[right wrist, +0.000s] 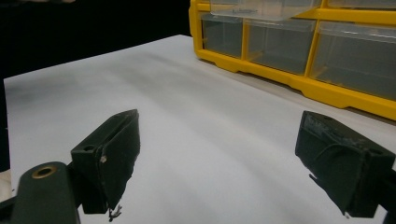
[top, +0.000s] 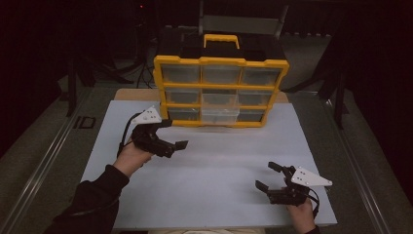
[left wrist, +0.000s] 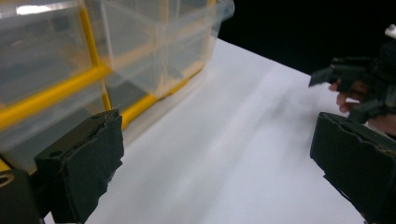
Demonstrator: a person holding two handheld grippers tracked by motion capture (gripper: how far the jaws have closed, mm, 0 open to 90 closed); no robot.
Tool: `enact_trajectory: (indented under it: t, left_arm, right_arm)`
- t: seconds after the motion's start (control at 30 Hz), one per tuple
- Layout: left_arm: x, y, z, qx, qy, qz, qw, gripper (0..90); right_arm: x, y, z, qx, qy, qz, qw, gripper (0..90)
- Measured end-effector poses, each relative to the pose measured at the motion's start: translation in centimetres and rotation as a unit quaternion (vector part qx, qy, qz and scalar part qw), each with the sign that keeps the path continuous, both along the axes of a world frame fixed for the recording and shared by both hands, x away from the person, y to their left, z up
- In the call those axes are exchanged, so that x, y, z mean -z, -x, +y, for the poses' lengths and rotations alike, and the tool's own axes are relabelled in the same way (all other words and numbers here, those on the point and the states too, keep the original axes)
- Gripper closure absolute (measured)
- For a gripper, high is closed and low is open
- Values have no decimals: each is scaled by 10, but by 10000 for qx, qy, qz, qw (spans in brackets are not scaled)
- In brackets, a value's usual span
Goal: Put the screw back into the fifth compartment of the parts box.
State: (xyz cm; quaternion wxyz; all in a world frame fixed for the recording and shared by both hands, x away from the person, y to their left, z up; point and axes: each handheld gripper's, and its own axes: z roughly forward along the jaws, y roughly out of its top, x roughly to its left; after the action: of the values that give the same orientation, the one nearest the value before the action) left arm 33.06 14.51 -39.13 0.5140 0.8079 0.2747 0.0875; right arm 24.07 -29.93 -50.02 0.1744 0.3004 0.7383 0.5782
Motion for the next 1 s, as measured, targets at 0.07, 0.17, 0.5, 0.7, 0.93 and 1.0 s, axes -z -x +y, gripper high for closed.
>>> enact_trajectory:
  t: [0.07,0.17,0.5,0.7,0.93,1.0]
  left_arm:
    - [9,8,6,-30,1,-41,10000,39]
    - [23,20,13,-75,5,-78,9999,39]
    - [58,48,38,-162,69,-24,9998,39]
    - [75,61,50,-209,67,-76,9997,49]
    - [91,74,62,-181,-85,29,9998,48]
    - [96,78,65,-180,-121,52,9998,49]
  right_arm:
    - [0,0,0,-5,4,-12,10000,140]
    - [0,0,0,3,-12,4,10000,140]
    - [0,0,1,-9,27,1,10000,140]
    - [0,0,1,-10,37,5,10000,139]
    - [0,0,1,-7,39,3,10000,140]
    - [0,0,1,-8,35,6,10000,139]
